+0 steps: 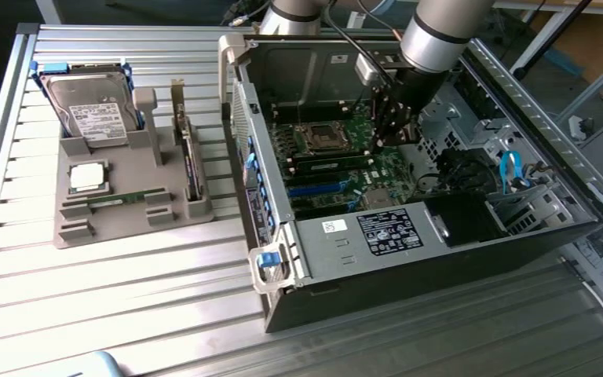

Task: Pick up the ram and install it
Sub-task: 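Insert the ram into the slot, then press down the ram until it locks into place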

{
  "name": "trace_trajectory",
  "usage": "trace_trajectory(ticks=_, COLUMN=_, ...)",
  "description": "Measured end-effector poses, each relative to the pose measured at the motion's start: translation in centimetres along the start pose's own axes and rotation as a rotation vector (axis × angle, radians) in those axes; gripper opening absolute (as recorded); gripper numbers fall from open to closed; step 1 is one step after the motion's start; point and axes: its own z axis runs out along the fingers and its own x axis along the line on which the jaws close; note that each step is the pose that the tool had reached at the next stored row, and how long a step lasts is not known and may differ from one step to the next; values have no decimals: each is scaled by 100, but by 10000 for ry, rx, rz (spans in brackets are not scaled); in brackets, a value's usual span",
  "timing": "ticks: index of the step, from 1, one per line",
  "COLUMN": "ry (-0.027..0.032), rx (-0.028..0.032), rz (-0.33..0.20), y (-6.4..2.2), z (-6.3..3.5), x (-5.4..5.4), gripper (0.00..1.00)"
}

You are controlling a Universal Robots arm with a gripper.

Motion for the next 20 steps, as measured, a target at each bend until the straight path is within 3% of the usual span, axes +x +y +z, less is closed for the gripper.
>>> trace_trajectory(ticks=10, ry=0, rx=0, rz=0, y=0, z=0, x=0, gripper=11)
trace_trajectory(ticks=12, ry=-23, rx=0, rz=-3, y=1, z=5, x=0, gripper=11)
trace_trajectory(ticks=20, ry=-48, rx=-1, rz=-2, y=-1, z=102, x=-2, gripper=11)
